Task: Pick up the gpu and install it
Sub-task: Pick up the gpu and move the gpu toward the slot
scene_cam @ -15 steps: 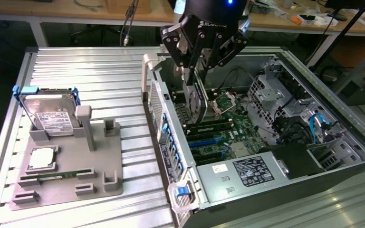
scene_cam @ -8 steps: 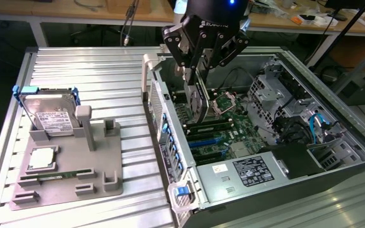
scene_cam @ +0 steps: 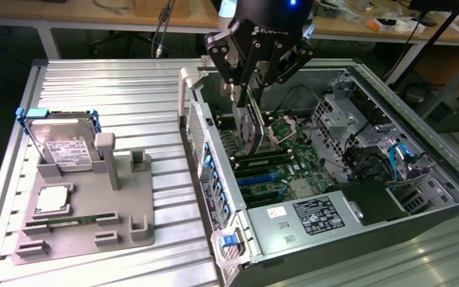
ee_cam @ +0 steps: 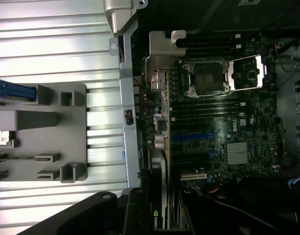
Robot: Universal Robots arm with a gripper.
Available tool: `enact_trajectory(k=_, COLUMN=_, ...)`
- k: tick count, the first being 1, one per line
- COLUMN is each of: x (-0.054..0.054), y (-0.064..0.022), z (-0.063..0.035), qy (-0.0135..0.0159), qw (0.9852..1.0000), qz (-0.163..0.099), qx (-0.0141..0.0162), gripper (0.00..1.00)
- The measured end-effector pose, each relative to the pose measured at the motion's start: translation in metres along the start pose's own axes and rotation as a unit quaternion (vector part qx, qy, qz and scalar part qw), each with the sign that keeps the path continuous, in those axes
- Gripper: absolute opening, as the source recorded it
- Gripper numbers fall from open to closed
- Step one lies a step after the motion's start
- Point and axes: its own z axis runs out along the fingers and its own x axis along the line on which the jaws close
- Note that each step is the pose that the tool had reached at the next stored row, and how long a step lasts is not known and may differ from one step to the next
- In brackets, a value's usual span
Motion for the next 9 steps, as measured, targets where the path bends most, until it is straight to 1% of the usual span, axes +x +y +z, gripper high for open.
enact_trajectory(k=6, x=-0.006, y=0.0004, z=0.0002, qy=0.0, qw=1.0, qz=0.0, qx=0.0, gripper=0.27)
enact_trajectory(k=9, x=-0.013, y=0.0009, z=0.0004, qy=0.0002, qw=1.0, qz=0.0, qx=0.0, gripper=0.27)
